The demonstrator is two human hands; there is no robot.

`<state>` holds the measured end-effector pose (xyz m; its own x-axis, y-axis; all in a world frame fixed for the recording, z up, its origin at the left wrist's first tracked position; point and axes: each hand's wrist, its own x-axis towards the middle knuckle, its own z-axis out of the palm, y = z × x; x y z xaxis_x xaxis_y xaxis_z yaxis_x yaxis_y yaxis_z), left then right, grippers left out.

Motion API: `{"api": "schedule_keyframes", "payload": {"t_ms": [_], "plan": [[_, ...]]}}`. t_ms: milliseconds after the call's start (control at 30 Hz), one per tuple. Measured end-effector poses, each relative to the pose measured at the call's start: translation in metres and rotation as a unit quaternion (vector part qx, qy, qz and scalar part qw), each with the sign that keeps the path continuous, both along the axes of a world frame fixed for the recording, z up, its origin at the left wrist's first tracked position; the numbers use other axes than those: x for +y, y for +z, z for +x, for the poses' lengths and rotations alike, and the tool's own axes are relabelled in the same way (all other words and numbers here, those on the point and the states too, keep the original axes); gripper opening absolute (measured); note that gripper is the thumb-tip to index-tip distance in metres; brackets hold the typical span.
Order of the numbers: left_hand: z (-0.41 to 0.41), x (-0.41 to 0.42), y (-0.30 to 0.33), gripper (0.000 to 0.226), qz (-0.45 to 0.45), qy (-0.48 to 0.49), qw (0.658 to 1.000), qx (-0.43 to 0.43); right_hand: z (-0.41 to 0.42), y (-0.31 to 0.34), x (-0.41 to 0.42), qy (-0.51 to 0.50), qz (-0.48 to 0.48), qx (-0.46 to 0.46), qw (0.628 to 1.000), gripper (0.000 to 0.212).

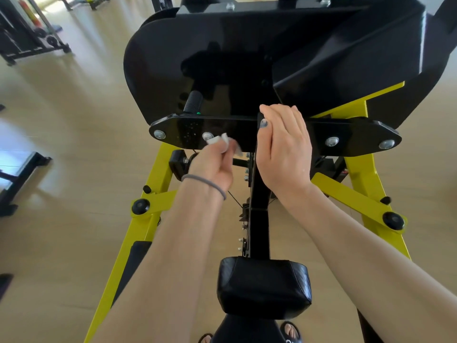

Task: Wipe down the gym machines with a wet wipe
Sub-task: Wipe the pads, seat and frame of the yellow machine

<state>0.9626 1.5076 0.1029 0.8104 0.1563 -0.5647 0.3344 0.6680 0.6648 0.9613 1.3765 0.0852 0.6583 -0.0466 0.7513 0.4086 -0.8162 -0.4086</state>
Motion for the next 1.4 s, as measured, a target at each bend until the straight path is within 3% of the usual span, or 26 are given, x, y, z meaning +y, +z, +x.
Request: {"api": "schedule_keyframes", "payload": {"t_ms": [67, 267, 333, 400, 467, 567, 633, 800, 867, 967, 1033, 1100, 1200, 1400], "plan": [[0.0, -0.003, 0.007, 0.044, -0.051, 0.006, 0.999, -0.009, 0.0, 0.0, -0.001, 0.0, -0.008, 0.0, 1.0, 0.043], [0.003, 0.034, 0.003, 0.046, 0.005, 0.082, 0.996, 0.019, 0.0, 0.003, 0.0, -0.022, -0.042, -0.001, 0.999, 0.038], [0.012, 0.043, 0.008, 0.049, 0.024, 0.166, 0.985, 0.036, 0.0, 0.01, 0.003, -0.04, -0.089, -0.001, 0.995, 0.039], [0.001, 0.041, 0.014, 0.048, 0.181, 0.14, 0.972, 0.054, 0.003, 0.02, 0.01, -0.05, -0.144, 0.011, 0.988, 0.045], [-0.002, 0.032, 0.015, 0.035, 0.093, 0.2, 0.975, -0.008, 0.008, 0.03, 0.019, -0.064, -0.185, 0.039, 0.98, 0.054], [-0.001, 0.013, 0.016, 0.009, 0.191, 0.167, 0.967, -0.034, 0.013, 0.034, 0.022, -0.071, -0.195, 0.041, 0.977, 0.056], [-0.001, 0.013, 0.011, 0.014, 0.257, 0.153, 0.953, -0.04, 0.012, 0.028, 0.018, -0.067, -0.189, 0.012, 0.98, 0.051], [-0.001, 0.042, -0.011, 0.01, 0.286, 0.196, 0.938, 0.011, 0.012, 0.02, 0.018, -0.054, -0.154, -0.025, 0.986, 0.044], [-0.002, 0.035, -0.011, 0.007, 0.327, 0.193, 0.925, -0.027, 0.013, 0.019, 0.02, -0.057, -0.143, -0.034, 0.988, 0.043], [-0.003, 0.014, 0.003, 0.01, 0.456, 0.122, 0.874, -0.118, 0.014, 0.018, 0.019, -0.049, -0.129, -0.051, 0.989, 0.043], [-0.001, 0.014, 0.003, 0.009, 0.488, 0.115, 0.855, -0.133, 0.014, 0.016, 0.018, -0.046, -0.129, -0.053, 0.989, 0.041], [-0.001, 0.029, -0.009, 0.007, 0.46, 0.153, 0.87, -0.087, 0.015, 0.015, 0.017, -0.045, -0.126, -0.062, 0.989, 0.04], [-0.005, 0.05, -0.025, 0.009, 0.338, 0.163, 0.927, 0.021, 0.018, 0.014, 0.019, -0.046, -0.113, -0.082, 0.989, 0.039], [-0.007, 0.033, -0.016, 0.006, 0.279, 0.19, 0.941, 0.016, 0.019, 0.011, 0.018, -0.037, -0.109, -0.102, 0.988, 0.036]]}}
